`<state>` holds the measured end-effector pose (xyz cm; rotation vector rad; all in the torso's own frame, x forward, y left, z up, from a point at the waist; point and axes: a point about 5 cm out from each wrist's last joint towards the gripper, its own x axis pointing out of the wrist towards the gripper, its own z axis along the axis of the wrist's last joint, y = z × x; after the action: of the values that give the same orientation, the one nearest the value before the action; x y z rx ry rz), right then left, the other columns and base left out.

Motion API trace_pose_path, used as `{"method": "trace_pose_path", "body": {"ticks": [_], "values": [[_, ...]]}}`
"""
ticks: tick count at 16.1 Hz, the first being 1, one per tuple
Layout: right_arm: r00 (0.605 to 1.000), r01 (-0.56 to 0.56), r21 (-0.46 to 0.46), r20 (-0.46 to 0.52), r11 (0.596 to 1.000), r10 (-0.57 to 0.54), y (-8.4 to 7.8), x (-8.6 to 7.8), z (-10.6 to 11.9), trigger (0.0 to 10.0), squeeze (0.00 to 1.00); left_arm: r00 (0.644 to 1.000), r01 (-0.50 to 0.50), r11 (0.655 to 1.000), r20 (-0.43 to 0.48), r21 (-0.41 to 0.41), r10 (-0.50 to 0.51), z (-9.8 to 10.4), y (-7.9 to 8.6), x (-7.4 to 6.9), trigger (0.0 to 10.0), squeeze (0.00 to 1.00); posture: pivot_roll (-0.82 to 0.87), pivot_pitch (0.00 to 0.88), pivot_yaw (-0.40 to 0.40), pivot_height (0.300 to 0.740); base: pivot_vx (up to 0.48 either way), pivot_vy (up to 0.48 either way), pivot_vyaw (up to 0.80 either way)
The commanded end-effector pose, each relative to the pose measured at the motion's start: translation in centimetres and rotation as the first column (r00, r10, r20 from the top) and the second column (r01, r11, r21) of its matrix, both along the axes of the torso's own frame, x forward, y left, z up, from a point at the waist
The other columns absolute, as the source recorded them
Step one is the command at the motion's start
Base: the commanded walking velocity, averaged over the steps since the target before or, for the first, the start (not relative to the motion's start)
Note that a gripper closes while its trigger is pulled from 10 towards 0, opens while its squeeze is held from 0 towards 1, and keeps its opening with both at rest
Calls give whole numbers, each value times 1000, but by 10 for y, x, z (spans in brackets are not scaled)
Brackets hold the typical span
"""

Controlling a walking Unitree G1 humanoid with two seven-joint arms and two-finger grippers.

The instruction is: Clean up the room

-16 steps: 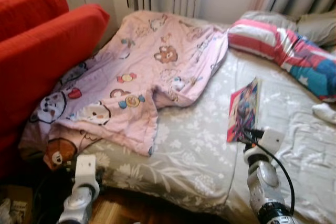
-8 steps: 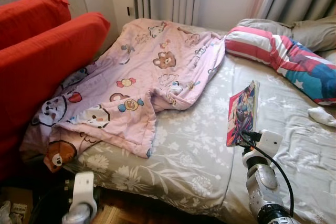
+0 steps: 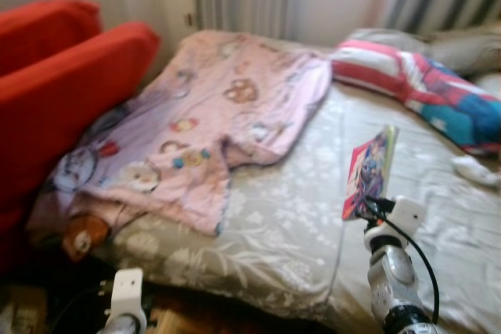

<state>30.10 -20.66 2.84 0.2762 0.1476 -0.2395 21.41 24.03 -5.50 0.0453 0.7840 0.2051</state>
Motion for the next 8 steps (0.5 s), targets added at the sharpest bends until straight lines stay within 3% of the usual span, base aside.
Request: {"method": "trace_pose_path", "body": {"ticks": [1, 6, 8], "values": [[999, 12, -28, 44, 1000, -11, -5, 7, 11, 10000, 0, 999, 36, 999, -31, 20, -36, -2, -3, -2, 10000, 0, 128, 21, -37, 736, 0, -285, 0], [999, 35, -28, 27, 999, -34, -7, 8, 11, 10000, 0, 997, 54, 998, -51, 20, -53, -5, -7, -4, 10000, 0, 116, 11, -31, 736, 0, -480, 0], [999, 43, -31, 13, 999, -43, -8, 8, 10, 10000, 0, 998, 53, 998, -46, 20, -52, -5, -7, -4, 10000, 0, 108, 7, -29, 736, 0, -480, -747]]}}
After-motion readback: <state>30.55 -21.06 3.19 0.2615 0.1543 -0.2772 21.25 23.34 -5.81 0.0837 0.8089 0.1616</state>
